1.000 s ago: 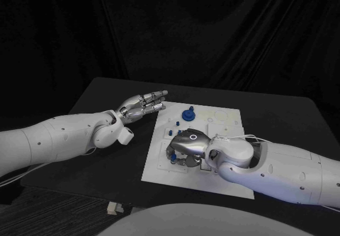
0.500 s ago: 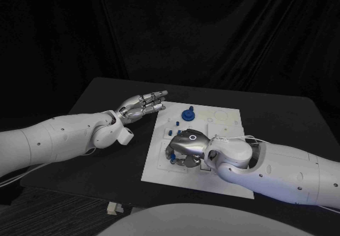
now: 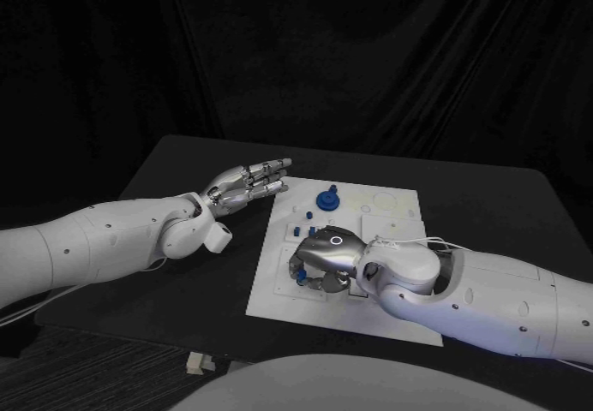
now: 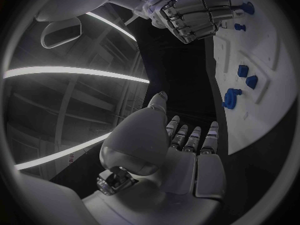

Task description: Assemble the parts on the task board

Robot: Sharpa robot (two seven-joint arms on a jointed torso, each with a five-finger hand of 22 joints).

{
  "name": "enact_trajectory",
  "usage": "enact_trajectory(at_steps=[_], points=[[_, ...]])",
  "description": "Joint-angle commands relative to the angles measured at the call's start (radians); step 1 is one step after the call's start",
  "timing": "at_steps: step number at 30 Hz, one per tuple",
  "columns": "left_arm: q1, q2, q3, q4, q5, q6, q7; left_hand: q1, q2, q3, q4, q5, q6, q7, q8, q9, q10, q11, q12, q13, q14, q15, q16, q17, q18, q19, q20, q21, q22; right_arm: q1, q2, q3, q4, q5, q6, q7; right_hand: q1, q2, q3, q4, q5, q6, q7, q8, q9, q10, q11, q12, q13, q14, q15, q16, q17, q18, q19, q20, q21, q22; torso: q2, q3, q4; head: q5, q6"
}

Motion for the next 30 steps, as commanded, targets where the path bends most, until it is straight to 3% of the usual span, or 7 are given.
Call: enact_trajectory(at_steps=[1, 17, 25, 28, 29, 30], points=[[-0.002, 0.003, 0.001, 0.001, 0.007, 0.015, 0.030, 0.002, 0.011, 0.005, -0.001, 0.001, -0.001, 0.007, 0.006, 0.002, -0.006, 0.002, 0.001, 0.000, 0.001, 0.006, 0.004, 0.001, -0.005, 0.002, -0.003, 0.002, 0.000, -0.007, -0.001, -0.004, 0.000, -0.009, 0.013, -0.015, 0.003, 0.005, 0.007, -0.001, 0.002, -0.006, 0.003, -0.007, -0.001, 0.020, -0.014, 0.005, 0.001, 0.002, -0.001, -0.006, 0.001, -0.014, 0.000, 0.002, -0.005, 0.108, 0.000, 0.0000, -0.0004, -0.002, 0.000], [-0.002, 0.002, 0.001, 0.000, 0.007, 0.015, 0.025, 0.002, 0.011, 0.005, -0.001, 0.001, -0.001, 0.007, 0.006, 0.002, -0.006, 0.002, 0.001, 0.000, 0.001, 0.006, 0.004, 0.001, -0.005, 0.002, -0.003, 0.002, 0.000, -0.008, 0.001, -0.004, 0.007, -0.009, 0.008, -0.018, -0.005, 0.006, 0.010, -0.005, -0.015, 0.003, 0.001, -0.006, 0.002, 0.024, -0.016, 0.004, 0.003, 0.001, -0.001, -0.007, 0.001, -0.014, -0.002, 0.002, -0.003, 0.107, 0.001, 0.0002, 0.0007, 0.001, 0.000], [-0.002, 0.002, 0.001, 0.000, 0.007, 0.016, 0.024, 0.002, 0.011, 0.007, -0.002, 0.001, -0.001, 0.008, 0.006, 0.002, -0.007, 0.000, 0.001, 0.000, 0.000, 0.007, 0.004, 0.001, -0.006, 0.002, -0.003, 0.002, 0.000, -0.008, 0.000, -0.004, 0.006, -0.009, 0.029, -0.043, -0.013, 0.003, 0.014, -0.007, -0.023, -0.005, 0.003, -0.013, 0.002, 0.012, -0.012, -0.006, 0.000, -0.006, 0.001, -0.015, -0.012, -0.011, -0.010, 0.003, -0.018, 0.103, 0.000, 0.0001, 0.0003, 0.003, 0.000], [-0.002, 0.002, 0.001, 0.000, 0.007, 0.015, 0.024, 0.002, 0.010, 0.007, -0.003, 0.000, -0.001, 0.010, 0.006, 0.002, -0.008, -0.001, 0.001, -0.001, 0.000, 0.007, 0.004, 0.001, -0.006, 0.002, -0.003, 0.002, 0.000, -0.008, -0.001, -0.004, 0.005, -0.009, 0.039, -0.060, -0.026, -0.004, 0.019, -0.008, -0.037, -0.045, 0.010, -0.038, -0.005, -0.025, -0.002, -0.029, -0.007, -0.014, 0.010, -0.021, -0.021, -0.010, -0.021, 0.009, -0.035, 0.099, 0.000, 0.0001, 0.0003, 0.001, 0.000], [-0.002, 0.003, 0.001, 0.000, 0.007, 0.015, 0.024, 0.002, 0.010, 0.007, -0.003, 0.000, -0.001, 0.010, 0.006, 0.002, -0.008, -0.001, 0.001, -0.001, 0.000, 0.007, 0.004, 0.001, -0.006, 0.002, -0.003, 0.002, 0.000, -0.008, -0.002, -0.004, 0.005, -0.009, 0.040, -0.062, -0.032, -0.009, 0.021, -0.007, -0.048, -0.080, 0.009, -0.058, -0.013, -0.051, 0.004, -0.043, -0.011, -0.020, 0.015, -0.026, -0.028, -0.008, -0.028, 0.012, -0.048, 0.095, 0.000, -0.0001, 0.0003, 0.001, 0.000], [-0.002, 0.003, 0.001, -0.001, 0.007, 0.015, 0.024, 0.002, 0.010, 0.007, -0.003, 0.000, -0.001, 0.010, 0.006, 0.002, -0.008, -0.001, 0.001, -0.001, 0.000, 0.007, 0.004, 0.001, -0.006, 0.002, -0.003, 0.002, 0.000, -0.008, -0.002, -0.004, 0.005, -0.009, 0.040, -0.064, -0.039, -0.020, 0.024, -0.008, -0.064, -0.162, -0.004, -0.103, -0.034, -0.134, 0.021, -0.085, -0.028, -0.033, 0.018, -0.037, -0.045, -0.004, -0.042, 0.016, -0.073, 0.089, 0.000, -0.0001, 0.0004, 0.001, 0.000]])
